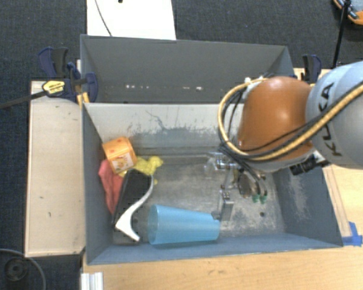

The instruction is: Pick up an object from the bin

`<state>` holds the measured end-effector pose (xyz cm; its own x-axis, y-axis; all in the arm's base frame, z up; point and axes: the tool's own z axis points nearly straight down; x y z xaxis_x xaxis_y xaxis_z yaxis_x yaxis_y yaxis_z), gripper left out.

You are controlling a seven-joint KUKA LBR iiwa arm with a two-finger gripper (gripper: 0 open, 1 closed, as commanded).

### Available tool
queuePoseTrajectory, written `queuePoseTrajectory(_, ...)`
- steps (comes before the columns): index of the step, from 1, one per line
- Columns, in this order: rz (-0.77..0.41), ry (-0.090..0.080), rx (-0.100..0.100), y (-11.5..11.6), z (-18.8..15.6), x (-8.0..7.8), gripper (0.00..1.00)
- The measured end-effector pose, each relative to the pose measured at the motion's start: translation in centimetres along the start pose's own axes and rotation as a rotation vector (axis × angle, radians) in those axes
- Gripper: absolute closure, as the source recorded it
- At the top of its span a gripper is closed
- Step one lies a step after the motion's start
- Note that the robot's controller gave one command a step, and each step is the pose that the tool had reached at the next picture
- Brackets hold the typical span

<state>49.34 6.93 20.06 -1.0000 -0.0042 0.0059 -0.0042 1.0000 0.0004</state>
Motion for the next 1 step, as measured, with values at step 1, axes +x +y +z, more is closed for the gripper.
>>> queuePoseTrajectory(1,0.003,-0.008,-0.001,-0.04,-0.39,-0.17,0.0)
